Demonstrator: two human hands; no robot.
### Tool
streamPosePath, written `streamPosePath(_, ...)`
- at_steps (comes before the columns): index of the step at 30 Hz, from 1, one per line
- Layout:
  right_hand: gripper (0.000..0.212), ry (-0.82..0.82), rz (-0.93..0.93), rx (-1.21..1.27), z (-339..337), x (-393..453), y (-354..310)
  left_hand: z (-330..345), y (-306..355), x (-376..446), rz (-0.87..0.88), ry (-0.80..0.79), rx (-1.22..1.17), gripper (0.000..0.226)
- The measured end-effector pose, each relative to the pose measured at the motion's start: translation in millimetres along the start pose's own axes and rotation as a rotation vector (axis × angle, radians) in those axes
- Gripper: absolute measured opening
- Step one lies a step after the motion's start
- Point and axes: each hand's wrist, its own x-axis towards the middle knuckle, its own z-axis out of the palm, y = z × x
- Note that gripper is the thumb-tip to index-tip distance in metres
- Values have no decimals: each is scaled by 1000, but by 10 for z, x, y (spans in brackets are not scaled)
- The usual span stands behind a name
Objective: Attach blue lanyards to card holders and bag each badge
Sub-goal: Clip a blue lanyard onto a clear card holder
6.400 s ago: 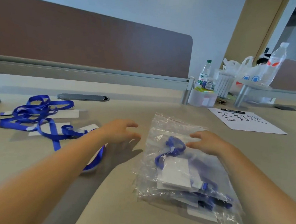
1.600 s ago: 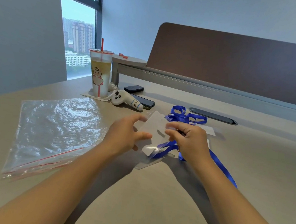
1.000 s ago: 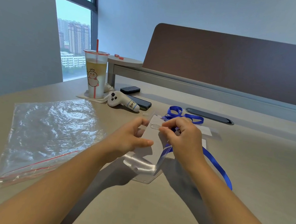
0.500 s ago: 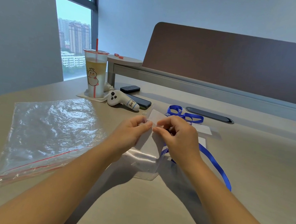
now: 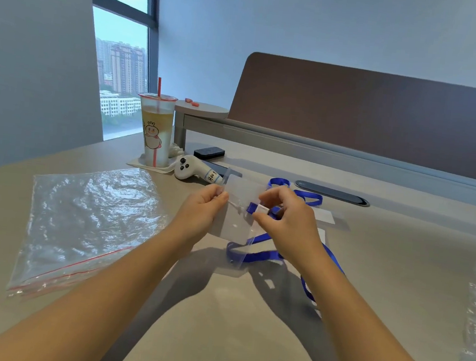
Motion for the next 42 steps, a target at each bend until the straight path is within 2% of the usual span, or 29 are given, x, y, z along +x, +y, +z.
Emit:
streamPosePath(3, 27, 119, 21, -6, 19, -15, -62, 4, 53, -12, -3, 23, -23, 25)
streamPosePath(7, 45, 174, 165, 103, -8, 16, -108, -42, 120, -19, 5, 73, -44, 25)
streamPosePath(9, 44, 83, 225, 143, -23, 44, -128, -70, 145, -26, -2, 87, -44, 25)
streamPosePath(11, 31, -14, 217, 192, -13, 36, -148, -87, 173, -31, -5, 88, -51, 25)
streamPosePath(15, 14, -37, 179, 243, -6, -12, -191, -95, 206, -34, 21, 92, -17, 25)
streamPosePath(22, 13, -83, 166, 265, 19, -60, -249, -148, 215, 1, 105, 143, 95, 27)
streamPosePath(26, 7, -285, 193, 306, -110, -56, -241, -303, 264, 2, 109, 167, 81, 25)
streamPosePath(30, 18, -443, 207, 386, -226, -17, -203, -486, 289, -29, 95, 123, 21, 21)
streamPosePath(36, 32, -613, 286, 518, -197, 0, -203, -568, 289, -140, 64, -28, 51, 18)
streamPosePath(42, 20, -602, 283, 383, -142, 44, -256, -553, 323, -213, 44, -182, 177, 24)
